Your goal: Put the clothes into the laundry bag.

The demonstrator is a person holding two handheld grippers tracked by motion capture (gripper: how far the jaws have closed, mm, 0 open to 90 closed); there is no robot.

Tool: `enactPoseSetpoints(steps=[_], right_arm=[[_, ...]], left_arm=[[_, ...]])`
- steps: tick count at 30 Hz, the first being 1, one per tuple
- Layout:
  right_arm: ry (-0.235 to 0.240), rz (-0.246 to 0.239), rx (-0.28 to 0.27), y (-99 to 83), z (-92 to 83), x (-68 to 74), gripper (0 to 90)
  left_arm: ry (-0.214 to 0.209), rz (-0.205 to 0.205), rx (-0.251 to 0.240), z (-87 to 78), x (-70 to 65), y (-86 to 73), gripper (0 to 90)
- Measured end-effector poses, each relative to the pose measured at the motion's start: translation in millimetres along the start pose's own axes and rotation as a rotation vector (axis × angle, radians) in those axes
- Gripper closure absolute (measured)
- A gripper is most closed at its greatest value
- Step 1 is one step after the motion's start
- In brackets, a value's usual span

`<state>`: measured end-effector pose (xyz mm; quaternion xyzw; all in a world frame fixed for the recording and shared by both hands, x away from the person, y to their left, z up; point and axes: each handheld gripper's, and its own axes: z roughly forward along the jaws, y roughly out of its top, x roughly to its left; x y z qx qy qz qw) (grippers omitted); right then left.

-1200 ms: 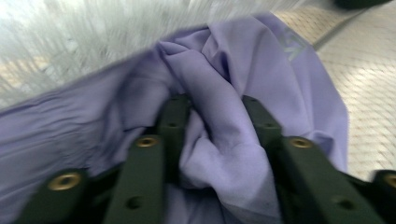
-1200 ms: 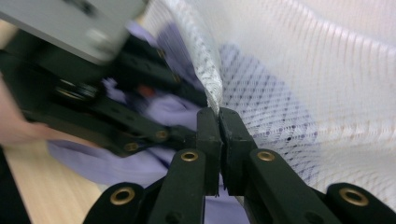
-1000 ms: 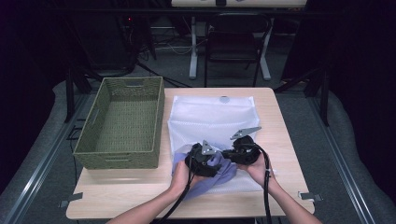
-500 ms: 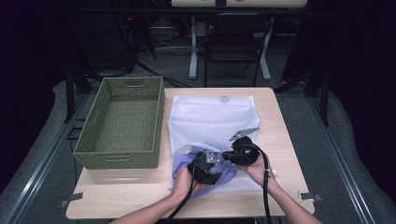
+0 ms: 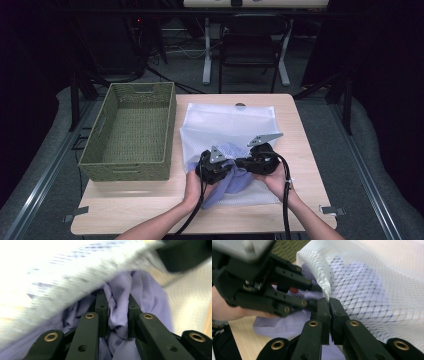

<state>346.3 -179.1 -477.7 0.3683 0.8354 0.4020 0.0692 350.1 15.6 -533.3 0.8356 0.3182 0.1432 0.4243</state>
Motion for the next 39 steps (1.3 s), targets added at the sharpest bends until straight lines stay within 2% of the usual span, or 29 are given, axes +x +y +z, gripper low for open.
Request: enactPoseSetpoints(steps=[2, 3, 4, 6, 7, 10, 14, 17, 19, 22, 24, 26, 27, 29, 31, 35, 37, 39], right_arm=[[0.0, 0.005, -0.002, 0.2, -1.1, -0.8, 88.0], [0.001, 0.008, 0.004, -0.7, 0.5, -2.3, 88.0], [0.0, 0.009, 0.016, -2.4, 3.2, -3.8, 88.0], [-0.007, 0.013, 0.05, -7.6, 10.8, -6.0, 88.0], [-0.006, 0.012, 0.069, -10.4, 14.4, -7.1, 87.9], [-0.013, 0.011, 0.092, -15.1, 18.6, -7.4, 87.9], [-0.013, 0.011, 0.076, -14.1, 15.7, -7.8, 87.9], [-0.016, 0.011, 0.071, -14.2, 14.7, -10.0, 87.9], [-0.02, 0.015, 0.064, -13.9, 13.3, -11.1, 87.9], [-0.024, 0.018, 0.055, -12.6, 11.2, -10.6, 87.9], [-0.022, 0.016, 0.052, -12.0, 11.1, -10.8, 87.9], [-0.019, 0.016, 0.054, -11.8, 12.1, -10.9, 87.9], [-0.018, 0.017, 0.055, -11.6, 12.8, -10.8, 87.9], [-0.018, 0.013, 0.06, -11.0, 14.0, -10.3, 87.9], [-0.015, 0.013, 0.062, -10.4, 15.2, -8.5, 87.9], [-0.003, 0.008, 0.056, -9.2, 15.0, -5.5, 87.9], [0.009, 0.009, 0.046, -7.8, 13.7, -4.7, 87.9], [0.012, 0.006, 0.036, -6.0, 11.6, -3.3, 87.9]], left_arm=[[-0.004, -0.019, 0.021, 4.3, 3.3, -1.3, 77.4], [-0.009, -0.032, 0.047, 9.6, 4.3, -4.7, 76.0], [-0.033, -0.034, 0.098, 15.6, 5.5, -8.2, 73.1], [-0.049, -0.027, 0.137, 24.0, 5.5, -16.9, 67.1], [-0.057, -0.029, 0.133, 24.9, 4.1, -18.4, 63.6], [-0.046, 0.008, 0.136, 18.0, -0.3, -11.6, 49.9], [-0.065, 0.021, 0.133, 3.8, -0.6, -5.9, 38.2], [-0.062, 0.028, 0.106, -14.1, 3.2, -4.4, 31.7], [-0.049, 0.023, 0.083, -28.5, 7.8, -4.1, 29.9], [-0.026, 0.013, 0.089, -42.3, 14.4, -7.5, 30.0], [-0.024, -0.002, 0.116, -40.6, 17.0, -15.9, 29.9], [-0.051, -0.016, 0.15, -31.0, 17.9, -26.7, 28.7], [-0.064, -0.008, 0.173, -24.7, 17.0, -30.9, 29.0], [-0.043, 0.016, 0.197, -12.9, 12.2, -36.7, 30.0], [-0.023, 0.018, 0.199, -5.6, 9.7, -38.9, 37.5], [-0.003, 0.036, 0.142, 0.7, 9.9, -39.0, 67.6], [-0.01, 0.023, 0.123, 4.5, 10.9, -35.9, 76.7], [-0.018, 0.008, 0.107, 4.7, 12.7, -30.8, 80.6]])
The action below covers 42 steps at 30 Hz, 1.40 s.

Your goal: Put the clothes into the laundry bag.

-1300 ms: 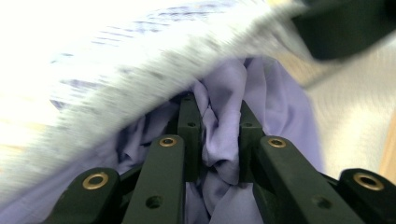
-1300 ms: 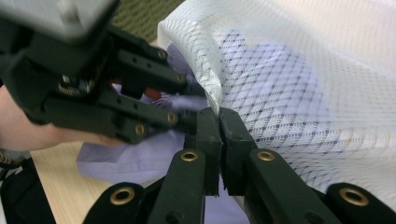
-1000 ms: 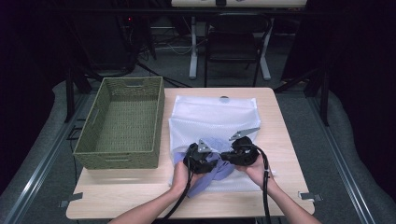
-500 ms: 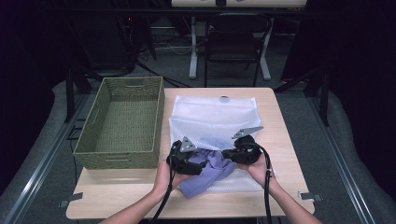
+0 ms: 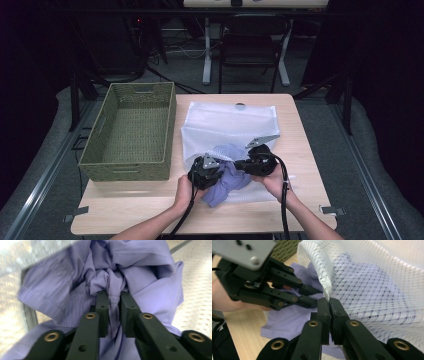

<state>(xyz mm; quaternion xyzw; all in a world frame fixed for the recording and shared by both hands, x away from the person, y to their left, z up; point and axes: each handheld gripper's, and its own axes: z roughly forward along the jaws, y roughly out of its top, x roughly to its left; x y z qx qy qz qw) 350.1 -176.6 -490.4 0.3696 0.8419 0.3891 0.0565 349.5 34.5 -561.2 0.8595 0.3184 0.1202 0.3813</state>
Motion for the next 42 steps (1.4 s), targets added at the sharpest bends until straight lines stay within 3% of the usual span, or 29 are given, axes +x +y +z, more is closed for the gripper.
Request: enactPoseSetpoints(steps=[4, 6, 9, 12, 15, 16, 19, 21, 23, 27, 29, 32, 35, 38, 42], right_arm=[[0.01, -0.003, -0.032, 3.0, -7.1, 5.0, 87.9], [0.01, -0.007, -0.049, 4.5, -11.1, 7.0, 87.9], [0.008, 0.0, -0.04, 3.2, -10.7, 4.6, 87.9], [-0.011, 0.007, 0.003, -3.5, -2.2, -2.3, 87.9], [-0.028, 0.01, 0.024, -7.7, 1.6, -6.5, 87.9], [-0.032, 0.009, 0.025, -7.9, 1.5, -7.2, 87.9], [-0.039, 0.009, 0.015, -7.5, 0.0, -8.8, 87.9], [-0.039, 0.013, 0.011, -7.1, -1.3, -9.6, 87.9], [-0.039, 0.01, 0.006, -6.6, -2.0, -10.9, 87.9], [-0.04, 0.007, 0.007, -6.1, -2.8, -9.4, 87.9], [-0.04, 0.006, 0.007, -5.7, -1.9, -8.4, 87.9], [-0.028, 0.004, 0.017, -5.9, 1.1, -8.3, 87.9], [-0.025, 0.004, 0.023, -6.2, 2.8, -8.5, 87.9], [-0.01, 0.009, 0.02, -5.8, 2.9, -7.4, 87.9], [0.008, 0.014, 0.005, -3.3, 0.3, -5.2, 88.0]], left_arm=[[-0.004, -0.065, -0.095, -7.0, 0.2, 14.3, 81.1], [-0.001, -0.064, -0.115, -8.1, -2.5, 18.1, 80.6], [-0.01, -0.057, -0.072, 0.7, -1.2, 15.8, 77.8], [-0.069, -0.038, 0.006, 9.0, 3.8, 10.4, 71.3], [-0.081, -0.023, 0.017, -2.7, 8.5, 12.6, 59.8], [-0.082, -0.034, 0.01, -8.6, 10.1, 12.9, 55.8], [-0.039, -0.031, 0.041, -26.2, 15.1, 14.7, 45.3], [-0.033, -0.054, 0.051, -37.7, 20.6, 13.4, 42.8], [0.01, -0.057, 0.053, -45.7, 23.7, 11.3, 41.1], [0.046, -0.076, 0.098, -42.4, 30.2, 5.4, 37.9], [0.038, -0.083, 0.133, -33.4, 32.2, 0.2, 39.0], [0.011, -0.076, 0.198, -18.5, 32.5, -6.2, 48.5], [0.023, -0.068, 0.209, -7.1, 31.4, -10.5, 62.4], [0.059, -0.066, 0.178, -2.5, 31.2, -8.4, 82.7], [0.066, -0.11, 0.102, 1.9, 31.5, 0.1, 87.9]])
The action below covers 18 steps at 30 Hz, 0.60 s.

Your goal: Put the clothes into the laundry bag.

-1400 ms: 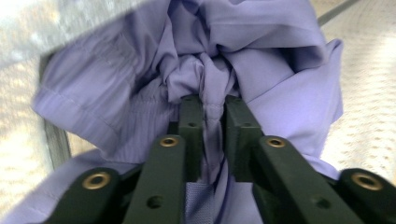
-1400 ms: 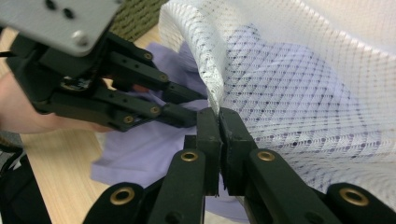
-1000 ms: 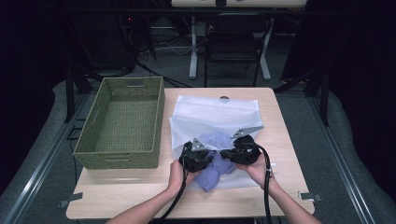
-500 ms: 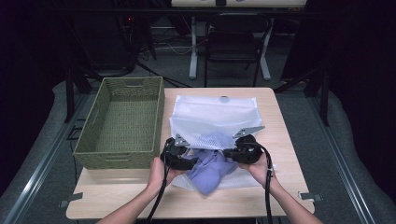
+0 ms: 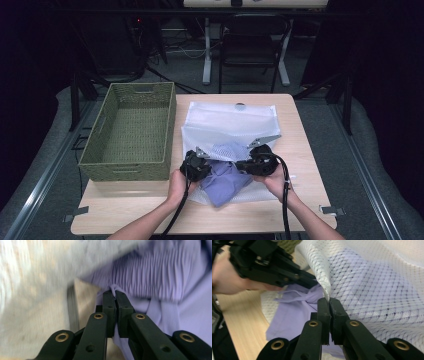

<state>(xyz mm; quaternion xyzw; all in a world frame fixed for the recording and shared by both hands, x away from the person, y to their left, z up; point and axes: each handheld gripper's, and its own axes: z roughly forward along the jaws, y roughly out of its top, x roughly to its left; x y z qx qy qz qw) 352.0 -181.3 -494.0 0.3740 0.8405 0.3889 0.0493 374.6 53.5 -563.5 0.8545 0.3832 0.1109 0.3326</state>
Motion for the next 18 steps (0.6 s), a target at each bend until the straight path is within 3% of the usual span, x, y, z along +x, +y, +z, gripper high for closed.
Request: enactPoseSetpoints(steps=[4, 7, 10, 13, 18], right_arm=[[0.02, 0.008, -0.035, 3.6, -7.5, 3.1, 88.0], [0.02, 0.005, -0.038, 3.2, -9.3, 3.8, 88.0], [0.003, 0.002, -0.013, -0.2, -4.5, 2.5, 88.0], [-0.012, -0.001, 0.003, -1.8, -1.0, 1.0, 88.0], [-0.027, -0.005, 0.005, -3.1, -0.5, -2.8, 88.0]], left_arm=[[0.011, -0.012, -0.114, 0.3, -6.4, 7.8, 87.9], [-0.001, 0.0, -0.093, 2.9, -8.6, 7.6, 85.9], [-0.018, -0.008, -0.072, 1.0, -4.8, 6.2, 76.5], [-0.043, -0.005, -0.076, -7.0, -3.1, 8.7, 68.1], [-0.05, 0.043, -0.072, -25.5, -7.9, 12.3, 54.3]])
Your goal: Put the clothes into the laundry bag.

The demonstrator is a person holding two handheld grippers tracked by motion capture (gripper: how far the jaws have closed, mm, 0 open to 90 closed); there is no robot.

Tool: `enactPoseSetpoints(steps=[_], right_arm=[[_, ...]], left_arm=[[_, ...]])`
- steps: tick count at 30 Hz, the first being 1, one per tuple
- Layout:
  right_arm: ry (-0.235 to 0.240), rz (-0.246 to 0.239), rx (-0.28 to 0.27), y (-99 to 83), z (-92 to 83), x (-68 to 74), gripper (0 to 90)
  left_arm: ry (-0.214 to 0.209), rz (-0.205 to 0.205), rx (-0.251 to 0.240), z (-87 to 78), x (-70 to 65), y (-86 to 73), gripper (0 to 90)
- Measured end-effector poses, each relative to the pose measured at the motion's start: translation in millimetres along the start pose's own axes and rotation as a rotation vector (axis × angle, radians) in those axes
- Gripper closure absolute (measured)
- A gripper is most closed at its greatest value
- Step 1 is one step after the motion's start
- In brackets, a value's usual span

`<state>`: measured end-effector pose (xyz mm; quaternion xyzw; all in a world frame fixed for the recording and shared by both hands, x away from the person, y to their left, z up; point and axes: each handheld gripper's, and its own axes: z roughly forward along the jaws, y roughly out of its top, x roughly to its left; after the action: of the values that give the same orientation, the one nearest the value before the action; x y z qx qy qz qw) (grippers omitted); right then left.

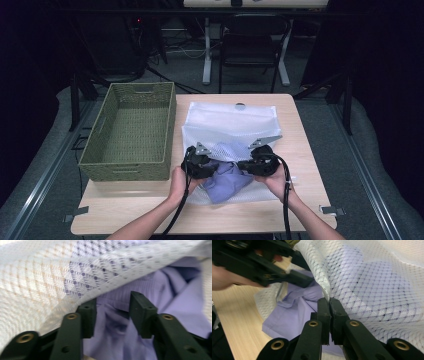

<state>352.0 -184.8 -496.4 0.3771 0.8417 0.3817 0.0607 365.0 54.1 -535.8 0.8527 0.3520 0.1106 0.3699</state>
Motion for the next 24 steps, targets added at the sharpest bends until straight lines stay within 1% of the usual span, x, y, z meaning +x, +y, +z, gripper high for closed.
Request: enactPoseSetpoints(steps=[3, 5, 7, 9, 11, 13, 15, 16, 18, 19, 20, 21, 23, 24], right_arm=[[-0.011, 0.003, 0.001, -0.7, -0.9, -1.6, 88.0], [-0.014, 0.0, -0.001, -0.6, -1.4, -1.9, 88.0], [-0.015, 0.0, -0.002, -0.2, -1.6, -1.7, 88.0], [-0.018, 0.0, -0.001, 0.5, -1.3, -1.0, 88.0], [-0.015, -0.002, -0.002, 0.9, -0.9, -0.1, 88.0], [-0.014, -0.005, 0.003, 1.1, -0.8, 0.8, 88.0], [-0.017, -0.005, 0.003, 1.2, -0.5, 1.5, 88.0], [-0.015, -0.003, 0.004, 1.2, -0.3, 1.5, 87.9], [-0.016, -0.006, 0.008, 0.8, 0.8, 0.7, 88.0], [-0.018, -0.009, 0.013, 0.5, 1.8, 0.3, 88.0], [-0.018, -0.009, 0.016, 0.1, 2.9, 0.0, 88.0], [-0.018, -0.008, 0.021, -0.4, 3.8, -0.1, 88.0], [-0.019, -0.011, 0.03, -1.3, 5.4, 0.6, 88.0], [-0.016, -0.015, 0.031, -1.4, 5.9, 1.0, 88.0]], left_arm=[[-0.025, 0.007, -0.002, -11.6, -4.2, -0.7, 47.6], [-0.045, 0.02, -0.011, -18.3, -9.2, -1.3, 43.4], [-0.071, 0.053, -0.004, -21.5, -15.7, -1.1, 39.9], [-0.085, 0.075, 0.003, -18.5, -25.0, -1.2, 36.6], [-0.083, 0.103, 0.034, -11.2, -33.0, -1.8, 31.0], [-0.091, 0.115, 0.063, -2.7, -37.6, -3.5, 27.0], [-0.095, 0.111, 0.076, 5.8, -39.3, -4.6, 25.3], [-0.095, 0.11, 0.073, 10.1, -39.8, -5.0, 25.9], [-0.086, 0.118, 0.084, 19.0, -40.3, -5.3, 29.3], [-0.084, 0.12, 0.084, 23.6, -40.1, -6.3, 34.5], [-0.083, 0.124, 0.093, 27.6, -39.8, -7.5, 40.7], [-0.076, 0.131, 0.091, 32.0, -39.4, -9.4, 47.4], [-0.07, 0.129, 0.089, 37.0, -37.6, -13.0, 58.6], [-0.066, 0.122, 0.079, 37.4, -37.3, -14.0, 61.7]])
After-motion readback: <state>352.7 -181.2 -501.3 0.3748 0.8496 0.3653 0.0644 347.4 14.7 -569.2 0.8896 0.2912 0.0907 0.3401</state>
